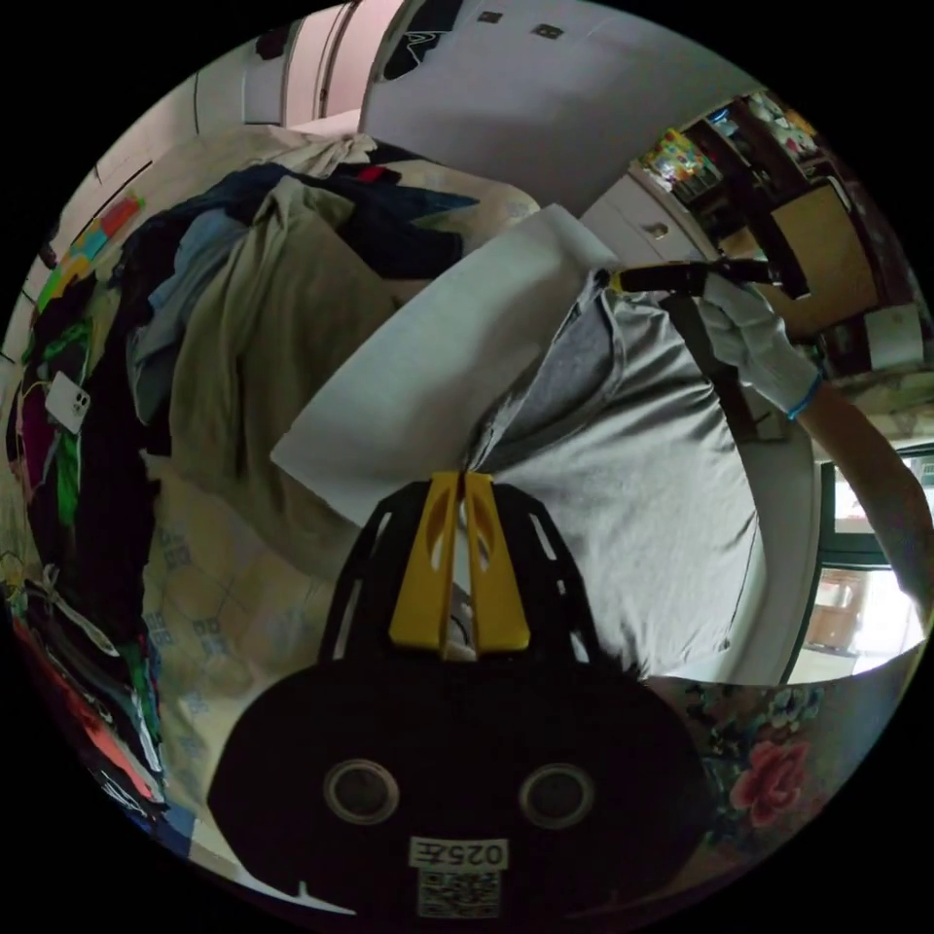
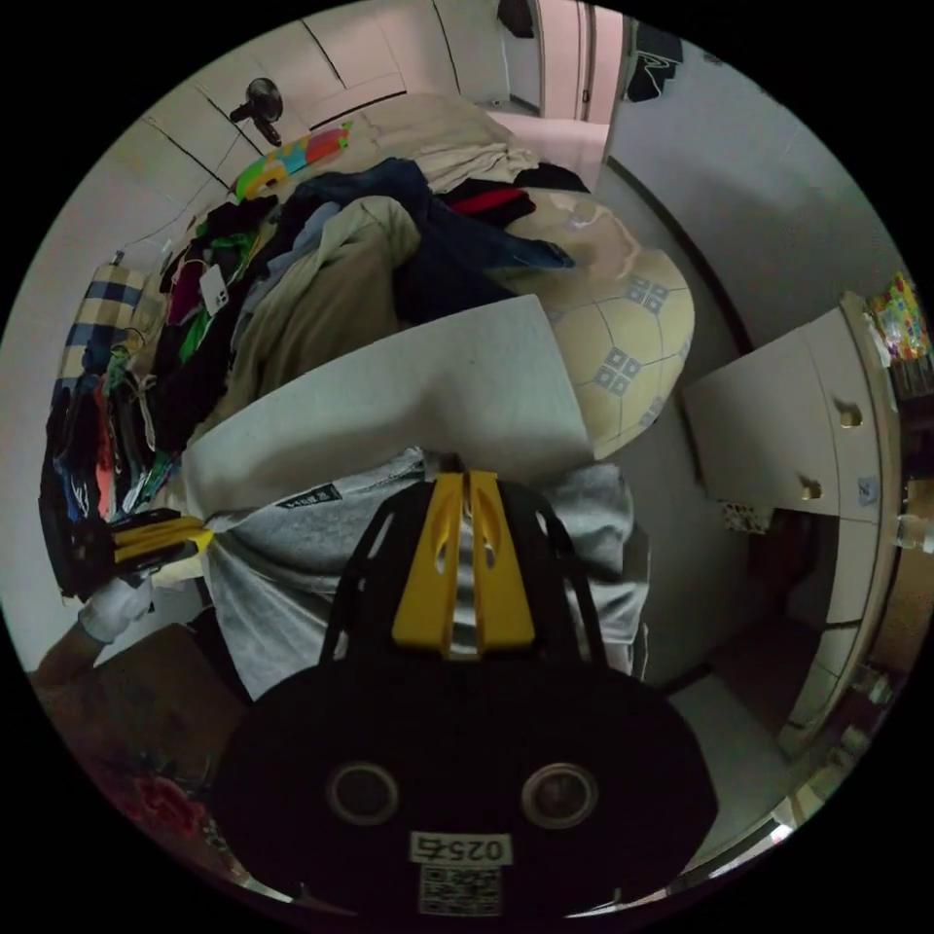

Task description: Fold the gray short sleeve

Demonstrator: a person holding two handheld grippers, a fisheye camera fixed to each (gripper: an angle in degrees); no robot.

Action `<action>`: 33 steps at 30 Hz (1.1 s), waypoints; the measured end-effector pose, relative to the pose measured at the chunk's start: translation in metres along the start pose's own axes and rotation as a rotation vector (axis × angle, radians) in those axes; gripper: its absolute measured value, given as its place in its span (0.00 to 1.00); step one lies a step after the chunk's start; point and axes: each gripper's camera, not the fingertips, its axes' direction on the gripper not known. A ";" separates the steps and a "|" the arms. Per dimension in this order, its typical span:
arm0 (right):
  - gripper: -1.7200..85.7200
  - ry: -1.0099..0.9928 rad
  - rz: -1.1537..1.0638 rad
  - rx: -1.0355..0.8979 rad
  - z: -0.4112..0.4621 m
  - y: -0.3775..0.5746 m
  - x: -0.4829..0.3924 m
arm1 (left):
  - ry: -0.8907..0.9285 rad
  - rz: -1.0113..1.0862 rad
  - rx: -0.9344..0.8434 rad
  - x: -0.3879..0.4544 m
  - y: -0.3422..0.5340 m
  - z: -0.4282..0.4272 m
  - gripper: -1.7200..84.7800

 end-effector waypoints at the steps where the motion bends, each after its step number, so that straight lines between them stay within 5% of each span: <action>1: 0.03 0.008 0.022 0.027 -0.004 -0.002 0.007 | 0.041 -0.002 0.008 -0.004 0.002 -0.008 0.01; 9: 0.12 -0.012 0.227 0.256 -0.077 0.136 0.058 | 0.349 -0.132 0.070 -0.058 0.042 -0.080 0.07; 17: 0.15 -0.190 0.956 0.367 -0.049 0.532 0.070 | 0.494 -0.109 -0.170 -0.037 0.147 -0.053 0.08; 23: 0.18 -0.292 1.297 0.437 0.030 0.731 0.020 | 0.504 -0.127 -0.147 0.018 0.191 -0.042 0.08; 28: 0.19 -0.318 1.332 0.539 0.080 0.762 0.044 | 0.517 -0.195 -0.101 0.037 0.196 -0.042 0.09; 33: 0.12 -0.252 1.367 0.416 0.142 0.734 0.063 | 0.522 -0.302 -0.100 0.038 0.204 -0.043 0.08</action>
